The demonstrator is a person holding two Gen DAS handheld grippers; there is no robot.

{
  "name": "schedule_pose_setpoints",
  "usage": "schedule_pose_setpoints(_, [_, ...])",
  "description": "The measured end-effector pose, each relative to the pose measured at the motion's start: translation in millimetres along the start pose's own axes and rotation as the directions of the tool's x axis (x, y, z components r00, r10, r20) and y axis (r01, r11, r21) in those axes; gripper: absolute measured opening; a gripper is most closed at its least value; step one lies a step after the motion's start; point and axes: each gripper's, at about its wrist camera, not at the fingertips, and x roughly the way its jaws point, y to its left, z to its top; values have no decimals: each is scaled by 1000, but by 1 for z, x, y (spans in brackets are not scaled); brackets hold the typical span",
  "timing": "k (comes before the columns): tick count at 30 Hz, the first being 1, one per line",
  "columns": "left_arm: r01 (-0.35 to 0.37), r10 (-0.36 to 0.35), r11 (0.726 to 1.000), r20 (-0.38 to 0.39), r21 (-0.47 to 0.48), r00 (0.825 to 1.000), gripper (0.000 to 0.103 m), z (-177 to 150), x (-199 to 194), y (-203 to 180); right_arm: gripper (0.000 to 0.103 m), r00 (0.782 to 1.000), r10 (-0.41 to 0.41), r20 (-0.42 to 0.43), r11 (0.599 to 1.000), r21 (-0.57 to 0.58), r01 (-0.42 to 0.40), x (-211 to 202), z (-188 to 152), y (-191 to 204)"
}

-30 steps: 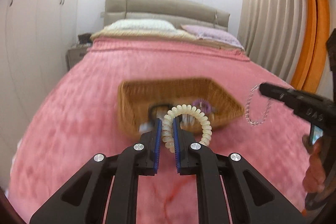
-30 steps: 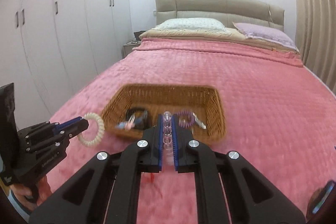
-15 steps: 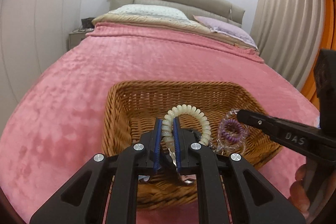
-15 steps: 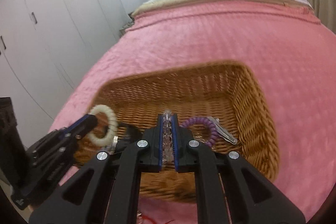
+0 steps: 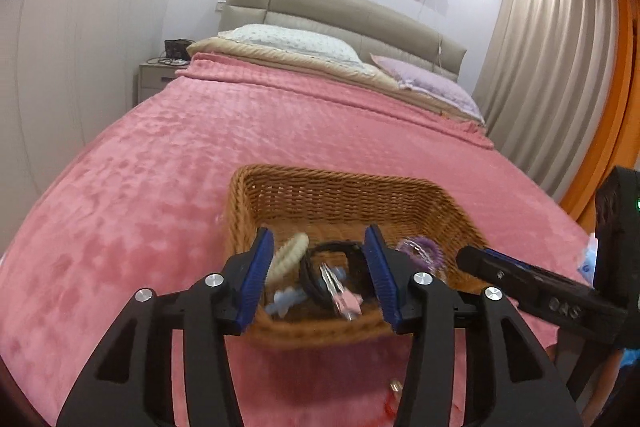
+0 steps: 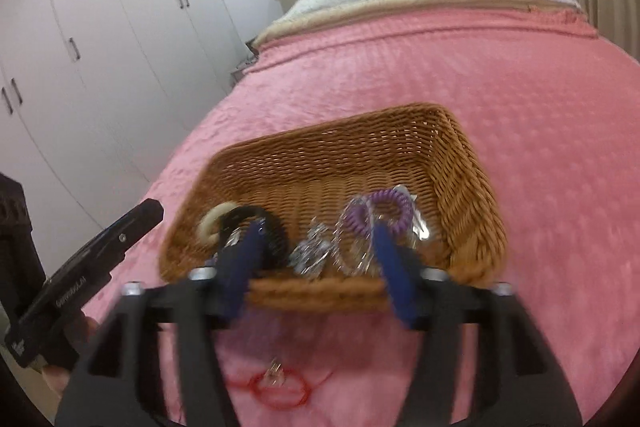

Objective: Organize jewelry
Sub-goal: 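Carry both bracelets over the wicker basket and open both tools, then grasp the red cord with the right tool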

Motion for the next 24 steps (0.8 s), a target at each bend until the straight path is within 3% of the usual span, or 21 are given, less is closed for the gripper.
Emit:
schedule_pose_setpoints(9, [51,-56,996,-61,-77,997,59,-51,-59,20,60,997,-1,-80,997,-74,-5,-24,-59,27])
schedule_pose_setpoints(15, [41,-52,994,-104,-104,993,59,-82,-54,32,61,981,44,-190,998,47,-35,5,-87,-2])
schedule_pose_setpoints(19, [51,-69,990,-138,-134,988,59,-90,-43,39,60,977,47,-208,998,57,-36,9,-89,-5])
schedule_pose_setpoints(20, [55,-73,989,-135,-137,988,59,-90,-43,40,58,976,39,-214,998,53,-28,10,-91,-5])
schedule_pose_setpoints(24, [68,-85,989,-131,-129,988,59,-92,-43,39,29,972,9,-235,1000,4,-8,18,-93,4])
